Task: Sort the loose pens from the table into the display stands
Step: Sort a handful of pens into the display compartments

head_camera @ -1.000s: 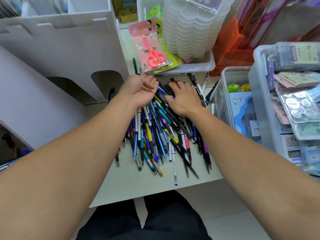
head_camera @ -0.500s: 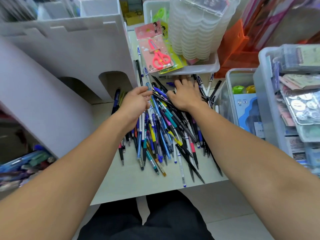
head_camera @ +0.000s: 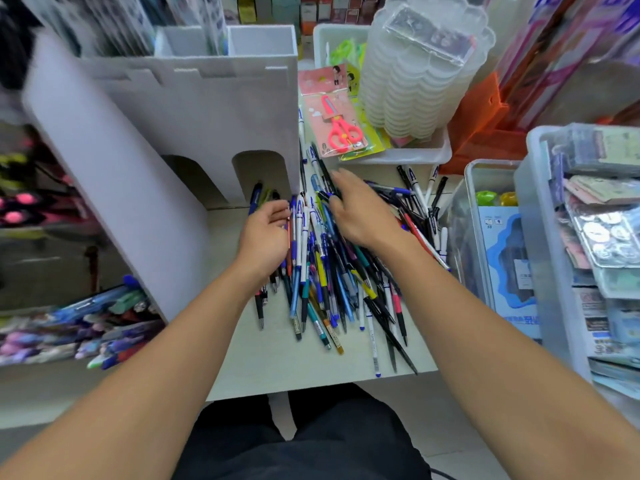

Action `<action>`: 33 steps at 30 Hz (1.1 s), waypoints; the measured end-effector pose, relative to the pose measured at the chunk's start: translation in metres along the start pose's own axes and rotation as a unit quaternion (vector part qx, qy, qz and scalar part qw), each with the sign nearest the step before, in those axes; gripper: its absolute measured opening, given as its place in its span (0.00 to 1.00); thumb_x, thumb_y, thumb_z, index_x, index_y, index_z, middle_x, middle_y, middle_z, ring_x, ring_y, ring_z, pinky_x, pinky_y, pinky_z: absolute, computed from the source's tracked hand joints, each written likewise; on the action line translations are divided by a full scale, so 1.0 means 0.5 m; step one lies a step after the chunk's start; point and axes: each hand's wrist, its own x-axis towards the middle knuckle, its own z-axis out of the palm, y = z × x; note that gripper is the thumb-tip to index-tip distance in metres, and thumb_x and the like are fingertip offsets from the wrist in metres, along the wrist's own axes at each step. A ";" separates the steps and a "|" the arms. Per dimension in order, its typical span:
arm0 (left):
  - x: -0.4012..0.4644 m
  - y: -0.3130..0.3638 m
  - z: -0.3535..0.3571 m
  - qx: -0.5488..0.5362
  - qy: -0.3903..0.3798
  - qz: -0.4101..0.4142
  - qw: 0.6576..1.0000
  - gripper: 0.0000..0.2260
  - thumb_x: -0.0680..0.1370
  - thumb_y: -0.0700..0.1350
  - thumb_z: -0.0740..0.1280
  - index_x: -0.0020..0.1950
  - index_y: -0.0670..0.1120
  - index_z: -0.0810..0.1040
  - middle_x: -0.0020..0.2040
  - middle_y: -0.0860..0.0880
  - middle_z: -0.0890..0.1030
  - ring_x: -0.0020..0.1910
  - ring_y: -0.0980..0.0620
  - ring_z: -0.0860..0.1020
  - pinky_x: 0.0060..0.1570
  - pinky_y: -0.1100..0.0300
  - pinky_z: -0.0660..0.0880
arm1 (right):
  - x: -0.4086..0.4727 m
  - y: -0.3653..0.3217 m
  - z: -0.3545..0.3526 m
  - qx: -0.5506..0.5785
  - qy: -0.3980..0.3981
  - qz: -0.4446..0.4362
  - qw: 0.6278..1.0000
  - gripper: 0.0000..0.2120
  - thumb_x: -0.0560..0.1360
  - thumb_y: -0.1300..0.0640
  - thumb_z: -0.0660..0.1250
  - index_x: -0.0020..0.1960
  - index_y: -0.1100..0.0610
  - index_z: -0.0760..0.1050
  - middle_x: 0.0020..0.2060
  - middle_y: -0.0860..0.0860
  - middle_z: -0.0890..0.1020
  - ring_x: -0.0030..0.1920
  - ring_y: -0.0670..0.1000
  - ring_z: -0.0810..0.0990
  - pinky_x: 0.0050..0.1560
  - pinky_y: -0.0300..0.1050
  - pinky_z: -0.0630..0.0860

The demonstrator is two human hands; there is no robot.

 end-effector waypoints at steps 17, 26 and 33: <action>-0.004 -0.058 -0.061 0.102 0.044 0.003 0.994 0.20 0.79 0.33 0.65 0.71 0.45 0.73 0.61 0.49 0.78 0.58 0.53 0.76 0.48 0.63 0.72 | 0.113 -0.034 0.078 -0.158 -0.141 0.010 0.977 0.39 0.81 0.40 0.56 0.82 0.58 0.46 0.82 0.54 0.49 0.81 0.57 0.48 0.78 0.59 0.50; 0.019 -0.115 -0.050 0.299 0.104 -0.048 0.947 0.33 0.71 0.55 0.77 0.69 0.44 0.68 0.63 0.44 0.72 0.60 0.43 0.74 0.53 0.54 0.73 | -0.015 -0.046 0.058 -0.043 0.071 0.004 0.997 0.11 0.78 0.55 0.62 0.49 0.61 0.78 0.49 0.54 0.79 0.53 0.57 0.77 0.52 0.52 0.74; 0.027 -0.116 -0.029 0.315 0.120 -0.060 0.939 0.43 0.62 0.63 0.80 0.67 0.42 0.68 0.61 0.43 0.75 0.58 0.43 0.77 0.54 0.48 0.79 | -0.139 -0.102 0.095 0.048 0.093 0.015 0.994 0.14 0.79 0.55 0.66 0.61 0.60 0.80 0.58 0.53 0.80 0.60 0.52 0.76 0.61 0.48 0.74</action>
